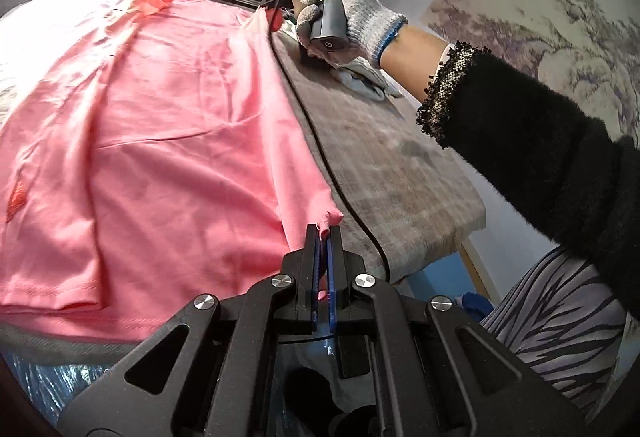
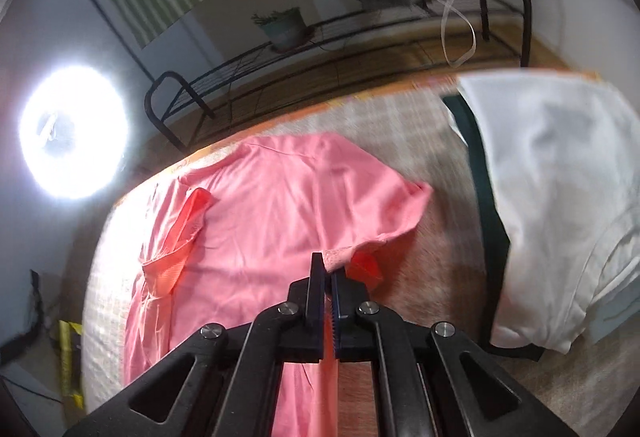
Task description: Fold small clothes
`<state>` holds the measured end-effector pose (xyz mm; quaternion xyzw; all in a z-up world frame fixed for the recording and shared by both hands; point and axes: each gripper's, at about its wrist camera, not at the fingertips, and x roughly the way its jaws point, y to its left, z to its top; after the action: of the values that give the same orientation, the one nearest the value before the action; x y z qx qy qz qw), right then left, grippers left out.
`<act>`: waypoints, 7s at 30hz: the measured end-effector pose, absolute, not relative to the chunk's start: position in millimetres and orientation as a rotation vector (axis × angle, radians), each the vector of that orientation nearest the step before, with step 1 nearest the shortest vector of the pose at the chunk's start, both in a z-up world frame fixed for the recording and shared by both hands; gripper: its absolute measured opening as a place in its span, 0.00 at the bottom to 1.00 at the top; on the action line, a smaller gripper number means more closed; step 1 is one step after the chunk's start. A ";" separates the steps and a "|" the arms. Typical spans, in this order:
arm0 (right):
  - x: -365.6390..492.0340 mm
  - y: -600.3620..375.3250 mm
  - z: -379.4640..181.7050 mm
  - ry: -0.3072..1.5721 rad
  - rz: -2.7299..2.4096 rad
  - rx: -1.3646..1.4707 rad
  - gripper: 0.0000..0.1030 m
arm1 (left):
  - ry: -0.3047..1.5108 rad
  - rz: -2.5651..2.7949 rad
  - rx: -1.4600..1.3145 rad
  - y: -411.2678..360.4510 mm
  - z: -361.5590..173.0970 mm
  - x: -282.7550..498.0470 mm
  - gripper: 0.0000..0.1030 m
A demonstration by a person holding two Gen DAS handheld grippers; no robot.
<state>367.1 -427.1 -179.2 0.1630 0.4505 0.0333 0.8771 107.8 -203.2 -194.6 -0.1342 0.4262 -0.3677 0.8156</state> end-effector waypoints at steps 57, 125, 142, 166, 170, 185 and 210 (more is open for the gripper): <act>417.0 -367.6 -197.3 1.025 0.239 0.337 0.36 | 0.841 -0.471 -0.213 -56.8 -127.8 192.8 0.37; 15.2 -333.9 -234.4 1.094 0.424 0.452 0.30 | 1.021 -0.603 -0.060 -135.4 -200.6 137.8 0.36; -14.3 -312.1 -220.0 1.008 0.479 0.335 0.02 | 1.030 -0.600 -0.138 -123.1 -209.1 132.0 0.00; 21.5 -346.3 -256.3 1.141 0.485 0.521 0.39 | 1.172 -0.412 -0.372 5.6 -232.4 163.2 0.54; 23.0 -337.9 -258.3 1.145 0.540 0.557 0.38 | 1.206 -0.481 -0.390 -2.2 -235.8 159.2 0.31; 23.5 -309.6 -242.9 1.109 0.635 0.578 0.03 | 1.160 -0.521 -0.391 1.9 -220.8 145.7 0.01; 125.3 -340.4 -204.2 0.997 0.596 0.731 0.02 | 1.009 -0.544 -0.535 -11.9 -177.5 266.8 0.01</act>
<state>125.3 -340.4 -204.2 0.3375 0.4601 0.2754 0.7736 266.8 -11.9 -177.5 -0.2500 0.4716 -0.2542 0.8066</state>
